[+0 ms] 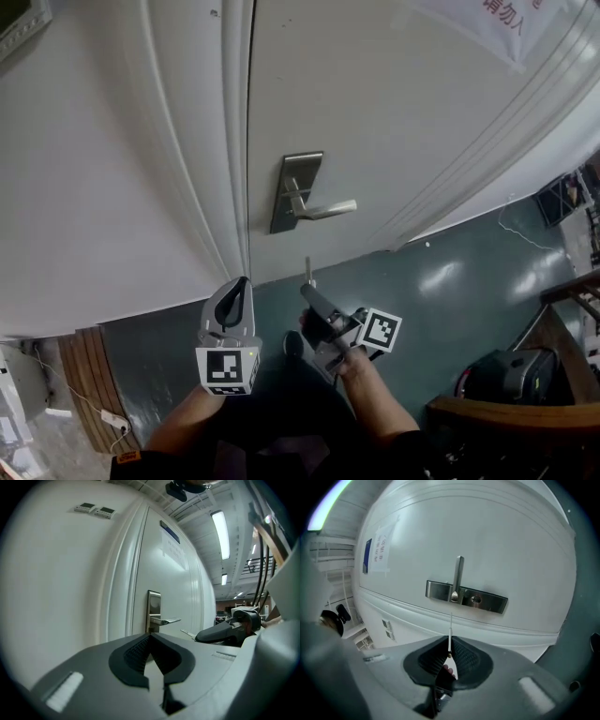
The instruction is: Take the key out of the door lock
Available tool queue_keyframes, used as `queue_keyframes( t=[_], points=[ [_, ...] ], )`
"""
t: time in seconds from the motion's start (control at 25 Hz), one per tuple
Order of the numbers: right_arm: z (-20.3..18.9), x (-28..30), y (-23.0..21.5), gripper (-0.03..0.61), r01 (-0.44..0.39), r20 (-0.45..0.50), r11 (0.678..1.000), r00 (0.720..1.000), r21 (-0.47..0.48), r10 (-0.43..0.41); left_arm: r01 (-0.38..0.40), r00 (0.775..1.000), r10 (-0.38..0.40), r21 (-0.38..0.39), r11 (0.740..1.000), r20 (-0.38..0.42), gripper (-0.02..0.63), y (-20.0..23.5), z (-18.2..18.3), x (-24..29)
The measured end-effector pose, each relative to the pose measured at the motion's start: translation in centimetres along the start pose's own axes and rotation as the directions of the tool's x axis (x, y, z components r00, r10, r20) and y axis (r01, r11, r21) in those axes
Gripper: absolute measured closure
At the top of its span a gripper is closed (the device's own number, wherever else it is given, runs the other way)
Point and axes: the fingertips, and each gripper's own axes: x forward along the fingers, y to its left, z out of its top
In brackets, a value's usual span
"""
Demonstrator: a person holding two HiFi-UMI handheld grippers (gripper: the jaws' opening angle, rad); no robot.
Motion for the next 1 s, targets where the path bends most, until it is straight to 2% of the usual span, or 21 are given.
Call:
queue_keyframes(
  t=[0.2,0.32,0.68,1.0],
  points=[
    [-4.2,-3.2,3.1,0.563,0.011,0.108,1.0,0.994,-0.024,-0.009,0.123,0.992,-0.123,-0.01,0.992,0.001,0.595,-1.4,-0.1,-4.5],
    [-6.2,-5.0,4.3,0.563,0.02,0.151,0.999,0.988,-0.03,-0.015,0.168,0.986,-0.169,-0.031,0.985,-0.014,0.595,-2.5,-0.2,-6.7],
    [-9.8,-12.3,7.1,0.563,0.024,0.228,0.997,0.974,-0.078,-0.006,0.226,0.974,-0.227,-0.018,0.974,-0.011,0.595,-8.0,-0.1,-11.8],
    [-13.5,-23.2,8.0,0.563,0.088,0.199,0.976,0.979,-0.199,-0.047,0.224,0.974,-0.223,0.004,0.975,-0.03,0.595,-17.0,-1.2,-18.8]
  ],
)
